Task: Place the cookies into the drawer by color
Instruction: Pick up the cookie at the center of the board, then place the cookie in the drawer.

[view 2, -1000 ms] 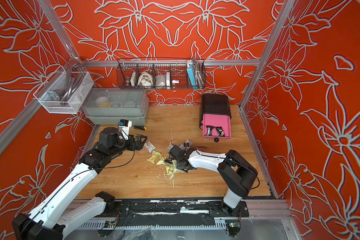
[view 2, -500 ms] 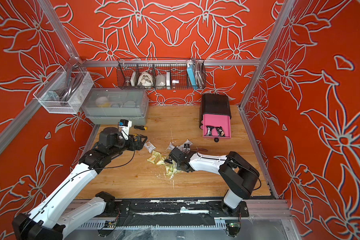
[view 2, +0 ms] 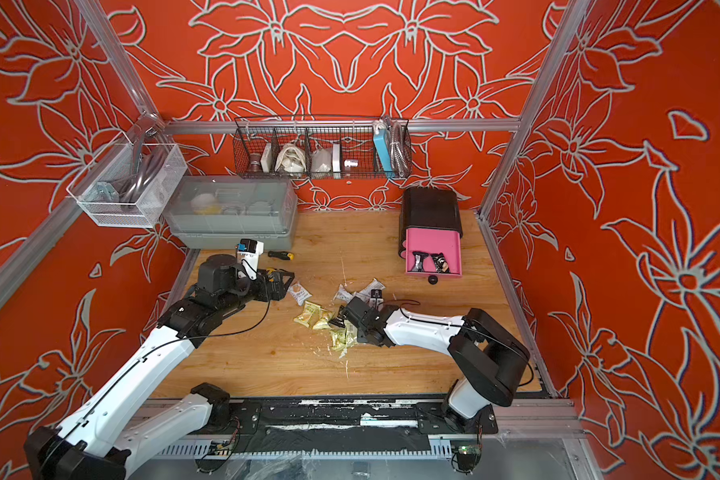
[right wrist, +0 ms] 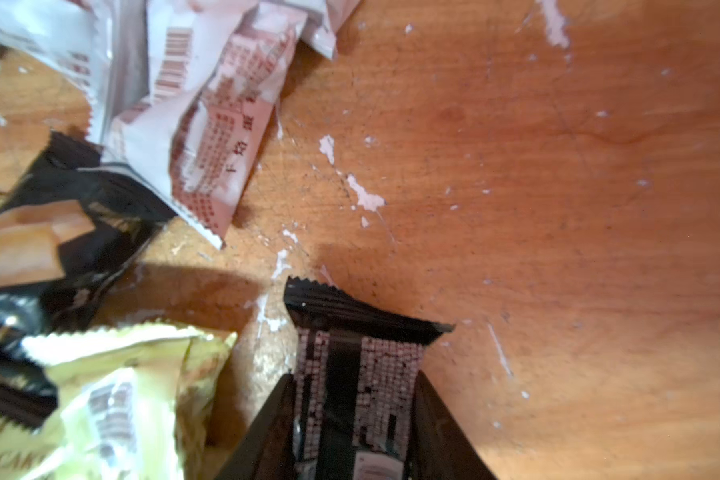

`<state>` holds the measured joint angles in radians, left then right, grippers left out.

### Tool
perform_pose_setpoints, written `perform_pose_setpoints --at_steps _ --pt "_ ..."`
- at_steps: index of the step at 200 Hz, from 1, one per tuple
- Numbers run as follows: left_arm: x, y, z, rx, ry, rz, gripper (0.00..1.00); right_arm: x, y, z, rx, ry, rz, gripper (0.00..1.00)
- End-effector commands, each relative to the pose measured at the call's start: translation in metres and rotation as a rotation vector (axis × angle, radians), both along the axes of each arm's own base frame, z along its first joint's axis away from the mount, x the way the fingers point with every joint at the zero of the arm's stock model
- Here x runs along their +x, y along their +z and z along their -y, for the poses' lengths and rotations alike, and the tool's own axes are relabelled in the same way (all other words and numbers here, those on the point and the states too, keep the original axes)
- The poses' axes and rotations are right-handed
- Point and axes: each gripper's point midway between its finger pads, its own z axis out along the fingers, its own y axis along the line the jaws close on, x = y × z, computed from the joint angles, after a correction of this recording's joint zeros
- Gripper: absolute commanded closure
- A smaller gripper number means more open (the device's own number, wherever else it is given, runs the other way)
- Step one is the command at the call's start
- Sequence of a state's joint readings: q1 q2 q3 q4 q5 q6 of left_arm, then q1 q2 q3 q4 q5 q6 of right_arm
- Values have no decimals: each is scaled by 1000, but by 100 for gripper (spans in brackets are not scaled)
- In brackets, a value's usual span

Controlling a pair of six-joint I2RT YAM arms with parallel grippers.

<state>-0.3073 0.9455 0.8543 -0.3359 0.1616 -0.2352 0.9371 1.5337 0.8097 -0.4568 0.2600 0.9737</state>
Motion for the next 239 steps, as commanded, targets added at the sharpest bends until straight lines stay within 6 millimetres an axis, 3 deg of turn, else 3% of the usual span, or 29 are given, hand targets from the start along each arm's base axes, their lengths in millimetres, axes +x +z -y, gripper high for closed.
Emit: perform_pose_setpoints --at_steps 1,35,62,125,158,200,239 --pt "-1 -1 -2 6 3 0 2 4 23 11 -37 28 74 64" --pt "-3 0 1 0 -23 4 2 21 63 10 12 48 167 66" --pt "-10 6 16 -33 -113 21 2 42 97 19 48 43 230 66" --pt "-15 10 25 -52 -179 27 2 116 162 85 74 -108 346 67" --pt "-14 9 24 -49 -170 24 2 149 177 120 109 -230 371 66" --pt "-14 7 23 -46 -163 15 2 183 179 160 177 -372 374 66" --pt "-13 7 22 -42 -156 15 2 203 166 202 153 -474 348 66"
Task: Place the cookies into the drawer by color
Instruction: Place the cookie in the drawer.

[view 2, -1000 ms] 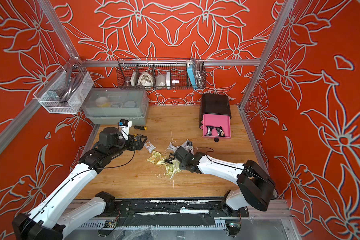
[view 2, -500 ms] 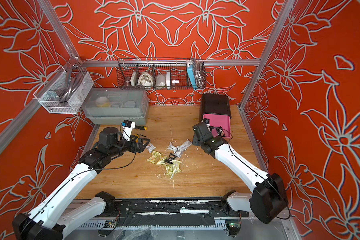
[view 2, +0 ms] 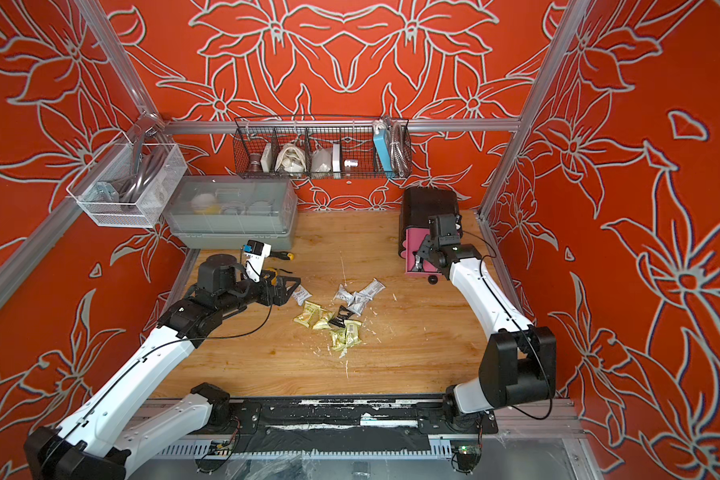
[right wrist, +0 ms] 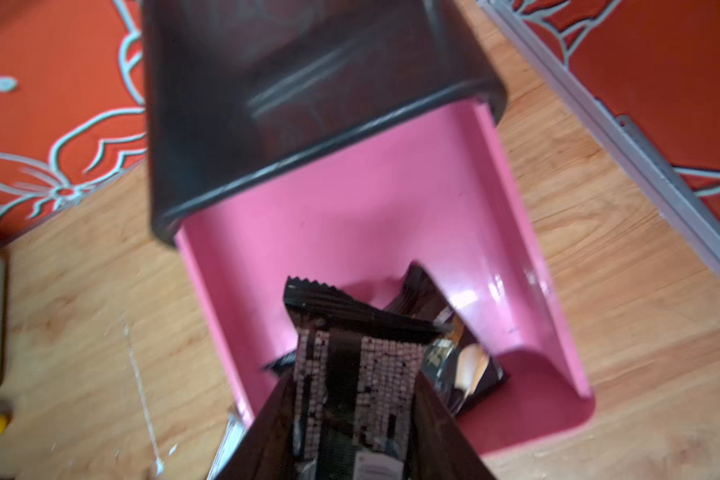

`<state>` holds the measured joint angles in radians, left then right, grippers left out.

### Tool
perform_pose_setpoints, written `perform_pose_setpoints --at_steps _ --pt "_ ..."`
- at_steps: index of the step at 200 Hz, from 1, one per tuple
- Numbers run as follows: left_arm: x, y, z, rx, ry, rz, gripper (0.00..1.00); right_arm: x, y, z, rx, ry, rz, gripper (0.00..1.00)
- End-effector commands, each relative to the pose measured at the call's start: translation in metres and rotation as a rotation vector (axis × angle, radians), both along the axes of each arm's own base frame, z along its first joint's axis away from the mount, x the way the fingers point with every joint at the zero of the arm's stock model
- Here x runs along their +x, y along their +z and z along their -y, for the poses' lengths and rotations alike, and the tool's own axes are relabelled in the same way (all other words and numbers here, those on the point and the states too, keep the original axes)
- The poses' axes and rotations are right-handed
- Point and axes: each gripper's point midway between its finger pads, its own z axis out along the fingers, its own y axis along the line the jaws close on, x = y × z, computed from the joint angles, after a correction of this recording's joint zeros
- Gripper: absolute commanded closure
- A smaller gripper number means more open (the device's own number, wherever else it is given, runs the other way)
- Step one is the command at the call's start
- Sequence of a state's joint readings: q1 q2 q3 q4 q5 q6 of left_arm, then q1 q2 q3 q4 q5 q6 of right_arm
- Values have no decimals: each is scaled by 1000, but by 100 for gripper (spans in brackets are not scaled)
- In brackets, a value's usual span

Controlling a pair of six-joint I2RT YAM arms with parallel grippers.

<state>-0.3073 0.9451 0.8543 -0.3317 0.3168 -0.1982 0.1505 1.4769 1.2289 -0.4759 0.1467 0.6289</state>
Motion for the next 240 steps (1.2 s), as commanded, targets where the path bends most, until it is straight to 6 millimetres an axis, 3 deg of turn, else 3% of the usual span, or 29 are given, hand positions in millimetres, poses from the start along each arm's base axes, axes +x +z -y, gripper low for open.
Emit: perform_pose_setpoints --at_steps 1,86,120,148,178,202,237,240 --pt "-1 3 -1 3 -3 16 2 13 1 17 35 -38 5 66" --pt "0 1 -3 16 7 11 2 48 -28 32 87 -71 -52 62" --pt "1 -1 -4 19 11 8 2 50 -26 36 69 -79 -56 48" --pt "2 -1 -4 20 11 8 2 48 -11 35 68 -64 -35 39" --pt "4 -5 -5 29 17 3 2 34 13 32 81 -45 4 37" --pt "5 -7 -4 45 10 8 2 10 41 24 107 4 65 35" --pt "-3 -10 5 96 -54 -14 2 -40 77 -17 195 257 222 35" --pt "-1 -18 7 106 -64 -44 2 -45 81 -22 207 288 234 35"
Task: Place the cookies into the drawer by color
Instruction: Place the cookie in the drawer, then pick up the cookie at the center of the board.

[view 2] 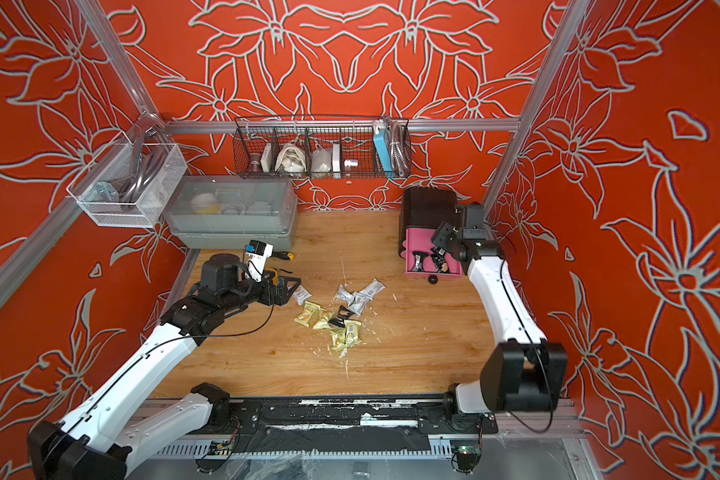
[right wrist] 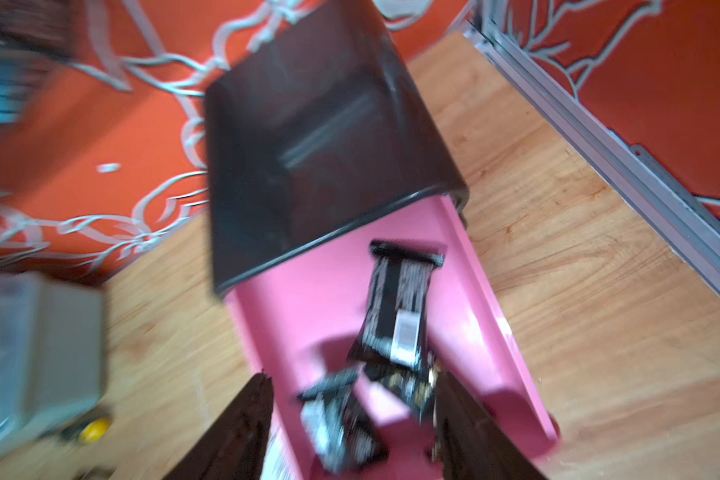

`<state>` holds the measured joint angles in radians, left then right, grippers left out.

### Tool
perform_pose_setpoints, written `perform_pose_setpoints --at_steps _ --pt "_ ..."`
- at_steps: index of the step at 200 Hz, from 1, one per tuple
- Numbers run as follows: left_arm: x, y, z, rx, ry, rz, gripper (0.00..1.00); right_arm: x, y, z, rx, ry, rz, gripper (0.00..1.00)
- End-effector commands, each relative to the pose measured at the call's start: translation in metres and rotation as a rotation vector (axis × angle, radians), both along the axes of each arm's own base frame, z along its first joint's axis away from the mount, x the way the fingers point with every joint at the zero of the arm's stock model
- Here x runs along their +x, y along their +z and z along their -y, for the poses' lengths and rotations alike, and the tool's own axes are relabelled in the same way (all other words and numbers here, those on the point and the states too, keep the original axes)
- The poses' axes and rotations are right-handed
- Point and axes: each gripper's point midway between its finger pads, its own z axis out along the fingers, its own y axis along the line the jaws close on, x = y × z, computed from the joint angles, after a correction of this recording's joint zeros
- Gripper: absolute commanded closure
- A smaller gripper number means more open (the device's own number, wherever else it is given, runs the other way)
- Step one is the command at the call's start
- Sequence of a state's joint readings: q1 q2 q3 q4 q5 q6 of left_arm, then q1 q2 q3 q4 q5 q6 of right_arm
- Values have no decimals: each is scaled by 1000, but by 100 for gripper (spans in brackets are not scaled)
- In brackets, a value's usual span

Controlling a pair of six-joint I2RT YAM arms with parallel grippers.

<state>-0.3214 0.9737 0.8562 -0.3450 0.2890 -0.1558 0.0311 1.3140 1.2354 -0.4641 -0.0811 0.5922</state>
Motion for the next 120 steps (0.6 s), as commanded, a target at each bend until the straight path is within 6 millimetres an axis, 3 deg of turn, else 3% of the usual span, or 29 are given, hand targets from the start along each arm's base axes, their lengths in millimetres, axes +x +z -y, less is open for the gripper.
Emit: perform_pose_setpoints --at_steps 1,23,67,120 --pt "-4 -8 7 52 -55 -37 2 -32 15 -34 57 220 84 35" --pt "-13 -10 14 73 -116 -61 2 -78 21 -73 148 428 144 37" --pt "-19 -27 20 70 -116 -155 2 -159 -33 -143 260 645 48 39" --pt "-14 -56 46 47 -79 -274 2 -204 -92 -194 264 814 -115 41"
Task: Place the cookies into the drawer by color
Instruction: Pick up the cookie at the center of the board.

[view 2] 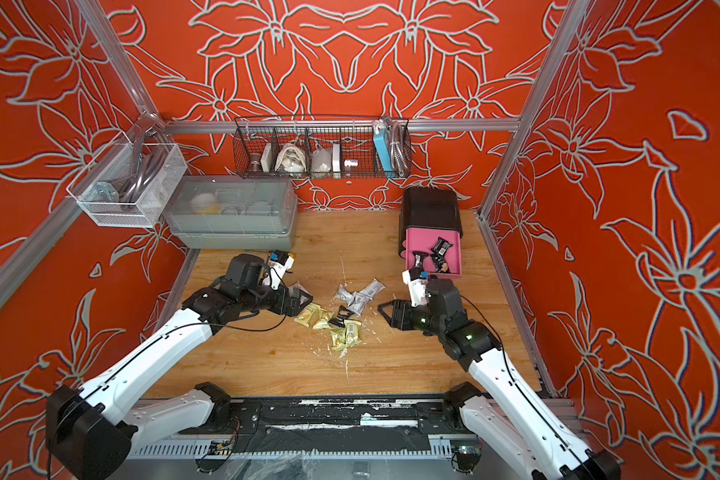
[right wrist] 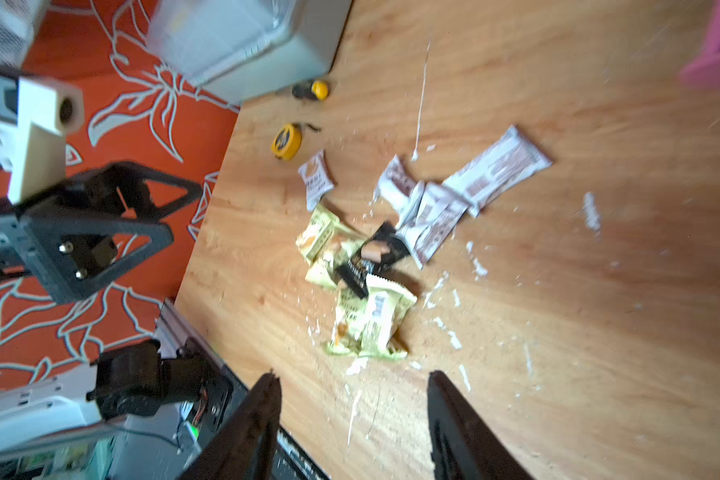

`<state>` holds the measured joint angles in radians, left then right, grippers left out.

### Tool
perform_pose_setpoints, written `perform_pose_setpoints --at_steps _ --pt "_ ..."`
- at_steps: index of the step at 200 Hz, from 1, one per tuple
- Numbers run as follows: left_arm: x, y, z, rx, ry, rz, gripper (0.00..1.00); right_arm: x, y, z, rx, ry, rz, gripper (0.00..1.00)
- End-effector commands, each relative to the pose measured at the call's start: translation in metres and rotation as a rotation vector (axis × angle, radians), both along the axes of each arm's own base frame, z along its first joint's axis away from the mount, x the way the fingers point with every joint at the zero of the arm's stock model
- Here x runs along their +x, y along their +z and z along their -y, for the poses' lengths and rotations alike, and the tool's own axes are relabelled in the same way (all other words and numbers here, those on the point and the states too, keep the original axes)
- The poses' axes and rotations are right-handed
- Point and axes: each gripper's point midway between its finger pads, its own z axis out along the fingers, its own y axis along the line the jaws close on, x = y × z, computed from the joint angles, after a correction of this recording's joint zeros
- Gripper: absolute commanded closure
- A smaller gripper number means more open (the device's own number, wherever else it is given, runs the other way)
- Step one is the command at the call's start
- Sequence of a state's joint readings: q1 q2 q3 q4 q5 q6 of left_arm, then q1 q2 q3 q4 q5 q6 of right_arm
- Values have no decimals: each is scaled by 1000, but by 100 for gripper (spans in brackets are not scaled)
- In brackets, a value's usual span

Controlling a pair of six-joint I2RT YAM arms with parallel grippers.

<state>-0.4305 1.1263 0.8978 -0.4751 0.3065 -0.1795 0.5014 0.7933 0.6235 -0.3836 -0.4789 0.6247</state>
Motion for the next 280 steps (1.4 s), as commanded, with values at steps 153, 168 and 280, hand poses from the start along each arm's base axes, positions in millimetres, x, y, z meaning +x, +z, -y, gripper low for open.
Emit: perform_pose_setpoints --at_steps 153,168,280 --pt "25 -117 98 388 7 -371 32 -53 -45 -42 -92 184 -19 41" --pt "24 -128 103 425 3 -382 34 -55 -45 -37 -102 179 -14 41" --pt "15 -171 91 567 87 -410 58 -72 -41 -24 -124 223 -12 41"
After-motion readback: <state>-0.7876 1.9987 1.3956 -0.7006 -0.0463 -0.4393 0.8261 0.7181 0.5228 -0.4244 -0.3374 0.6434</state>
